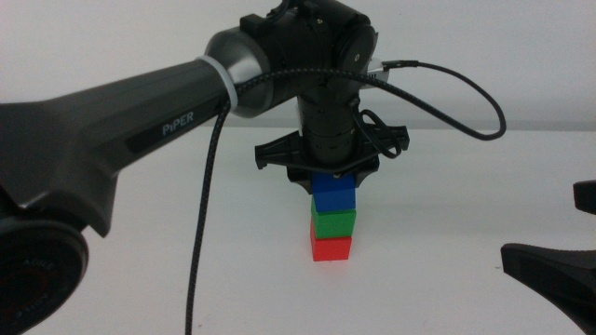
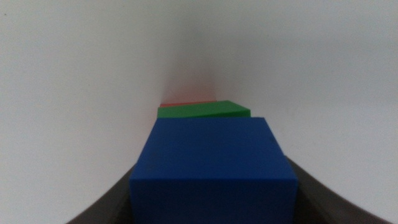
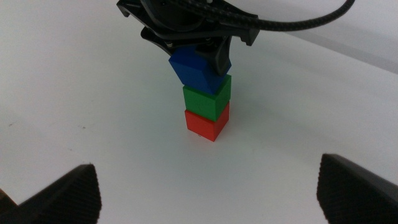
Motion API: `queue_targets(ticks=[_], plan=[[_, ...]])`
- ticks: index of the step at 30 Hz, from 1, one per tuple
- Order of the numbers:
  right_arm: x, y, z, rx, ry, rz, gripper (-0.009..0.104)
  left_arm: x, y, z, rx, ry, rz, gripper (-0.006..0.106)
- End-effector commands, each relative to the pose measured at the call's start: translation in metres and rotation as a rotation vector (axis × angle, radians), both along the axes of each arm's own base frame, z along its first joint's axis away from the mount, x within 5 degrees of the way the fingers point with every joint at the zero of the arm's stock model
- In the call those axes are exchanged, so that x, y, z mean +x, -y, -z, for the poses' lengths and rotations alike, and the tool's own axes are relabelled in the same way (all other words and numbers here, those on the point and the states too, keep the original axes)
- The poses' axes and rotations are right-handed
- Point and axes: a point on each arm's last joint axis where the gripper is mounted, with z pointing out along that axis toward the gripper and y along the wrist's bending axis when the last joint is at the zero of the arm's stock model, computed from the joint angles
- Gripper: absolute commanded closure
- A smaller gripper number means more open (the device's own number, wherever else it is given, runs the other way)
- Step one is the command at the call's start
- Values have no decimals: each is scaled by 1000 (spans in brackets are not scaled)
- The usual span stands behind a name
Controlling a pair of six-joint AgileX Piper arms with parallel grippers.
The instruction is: Stack red cubes first, then green, then blue cubes in a specific spot.
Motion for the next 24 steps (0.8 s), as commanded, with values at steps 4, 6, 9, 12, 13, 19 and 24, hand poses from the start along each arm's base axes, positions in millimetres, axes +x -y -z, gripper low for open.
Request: queue_targets(ticks=[4, 6, 9, 12, 13, 19, 24], plan=[[1, 1, -1, 3, 18, 5, 2, -4, -2, 12, 65, -96, -3, 102], [1, 1, -1, 3, 18, 5, 2, -3, -1, 15, 70, -101, -3, 102], [1, 1, -1, 3, 18, 5, 2, -2, -1, 19, 81, -105, -1, 102], [1, 1, -1, 3, 18, 5, 2, -2, 0, 21, 77, -114, 0, 90], [1, 1, -1, 3, 18, 5, 2, -3, 1, 21, 81, -111, 13, 47], [1, 1, -1, 3, 18, 5, 2, -4, 0, 15, 96, -83, 59, 19], [1, 1, -1, 3, 18, 5, 2, -19, -17, -46, 62, 57, 192, 7]])
